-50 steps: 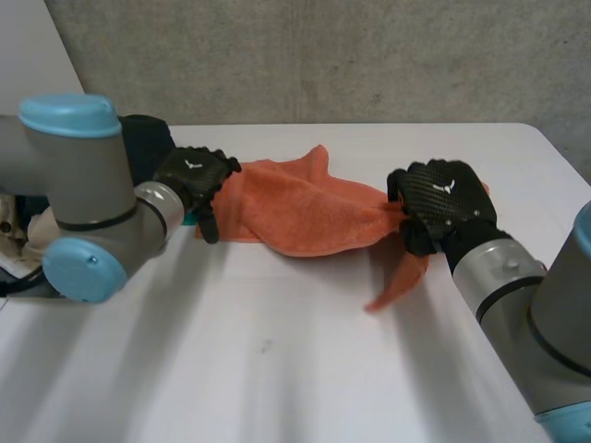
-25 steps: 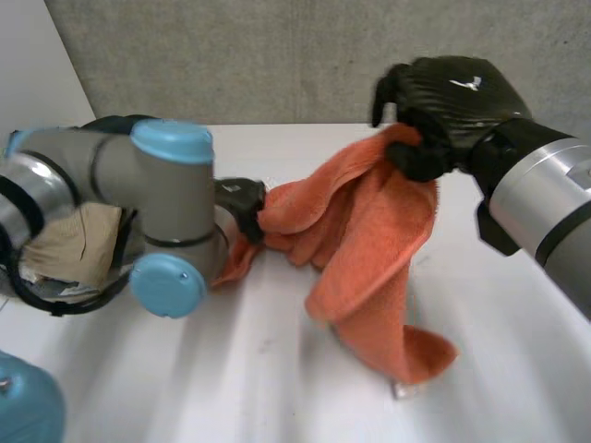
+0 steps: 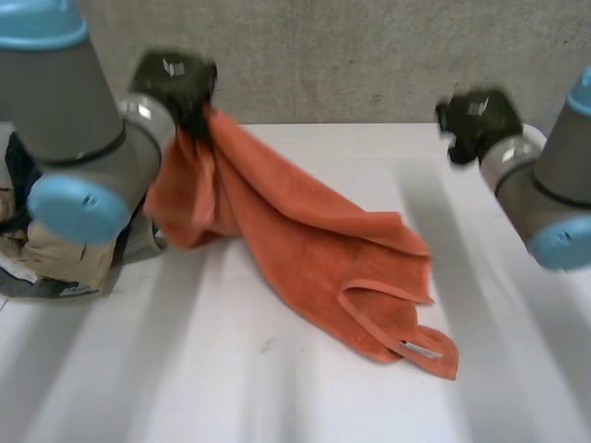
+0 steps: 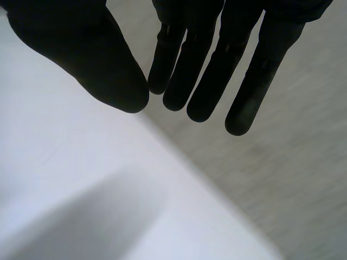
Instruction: Fold the laundry.
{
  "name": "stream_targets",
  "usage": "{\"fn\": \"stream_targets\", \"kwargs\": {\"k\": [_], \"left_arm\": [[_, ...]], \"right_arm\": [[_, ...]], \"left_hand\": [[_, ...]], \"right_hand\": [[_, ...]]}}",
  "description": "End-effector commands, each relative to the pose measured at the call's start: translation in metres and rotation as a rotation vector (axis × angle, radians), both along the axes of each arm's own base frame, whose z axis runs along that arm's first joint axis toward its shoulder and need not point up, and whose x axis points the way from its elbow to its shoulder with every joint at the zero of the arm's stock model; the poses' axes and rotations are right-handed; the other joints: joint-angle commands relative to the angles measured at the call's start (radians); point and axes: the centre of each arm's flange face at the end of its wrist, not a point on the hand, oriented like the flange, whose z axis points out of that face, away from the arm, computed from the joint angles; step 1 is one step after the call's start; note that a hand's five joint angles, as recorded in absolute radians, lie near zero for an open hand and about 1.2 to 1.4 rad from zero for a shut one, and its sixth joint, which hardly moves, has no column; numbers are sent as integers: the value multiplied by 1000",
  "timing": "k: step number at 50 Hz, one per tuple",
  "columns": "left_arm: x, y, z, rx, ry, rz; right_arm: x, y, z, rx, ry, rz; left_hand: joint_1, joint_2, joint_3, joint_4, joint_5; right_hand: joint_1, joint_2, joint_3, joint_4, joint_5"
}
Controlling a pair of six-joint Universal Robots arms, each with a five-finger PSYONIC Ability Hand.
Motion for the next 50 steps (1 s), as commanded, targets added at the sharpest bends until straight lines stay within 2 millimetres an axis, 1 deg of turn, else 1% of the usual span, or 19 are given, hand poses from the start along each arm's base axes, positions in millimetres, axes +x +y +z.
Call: {"fn": "stream_targets", "kwargs": {"k": [1,4,7,10,11,12,15,20,25,30,31,34,35,39,42,43,46,49,50], "left_arm": [[-2,-18,96,-344,215,6],[-3,-4,114,-368,294,-50],[-6,2,110,-354,314,-88],[-7,6,93,-322,275,-106],[-7,8,82,-303,239,-106],[-6,9,78,-297,217,-104],[-6,17,58,-267,128,-98],[-1,30,47,-245,41,-88],[2,52,57,-252,23,-110],[6,84,81,-270,34,-139],[8,94,87,-273,37,-149],[10,108,95,-277,40,-164],[11,115,99,-279,41,-171],[13,125,106,-284,42,-174],[15,126,109,-293,37,-161],[15,126,110,-299,30,-152],[17,124,113,-314,19,-134],[20,122,117,-323,19,-109],[22,122,119,-324,20,-100]], "right_arm": [[4,-29,89,-427,-235,-102],[8,-16,119,-541,-313,-66],[12,-6,112,-500,-295,-42],[15,4,89,-397,-240,-1],[15,9,74,-334,-217,16],[15,11,67,-301,-207,24],[15,23,39,-149,-188,52],[19,38,15,51,-245,98],[42,48,-4,226,-331,223],[74,54,-22,368,-388,369],[83,55,-31,425,-404,397],[97,57,-45,498,-432,415],[106,60,-54,545,-454,429],[131,75,-79,668,-508,457],[141,88,-91,737,-528,459],[145,95,-97,769,-537,460],[147,99,-100,785,-551,451],[146,94,-96,748,-566,436],[142,90,-93,721,-571,418]], "left_hand": [[240,201,211,202,246],[240,201,211,202,246],[240,201,211,202,246],[240,201,211,202,246],[240,201,211,202,246],[240,201,211,202,246],[240,201,211,202,246],[240,201,211,202,246],[240,201,211,202,246],[240,201,211,202,246],[240,201,211,202,246],[240,201,211,202,246],[240,201,211,202,246],[240,201,211,202,246],[240,201,211,202,246],[240,201,211,202,246],[240,201,211,202,246],[240,201,211,202,246],[240,201,211,202,246]], "right_hand": [[622,223,209,201,196],[622,223,209,201,196],[622,223,209,201,196],[622,223,209,201,196],[523,124,110,102,97],[374,-25,-40,-48,-53],[-289,-688,-702,-710,-715],[-400,-799,-813,-821,-826],[-397,-796,-810,-818,-823],[-394,-793,-807,-815,-820],[-394,-793,-807,-815,-820],[-394,-793,-807,-815,-820],[-394,-793,-807,-815,-820],[-380,-779,-793,-801,-806],[-356,-755,-769,-777,-782],[-301,-700,-714,-722,-727],[-128,-527,-541,-549,-554],[268,-131,-145,-153,-158],[528,129,115,107,102]]}}
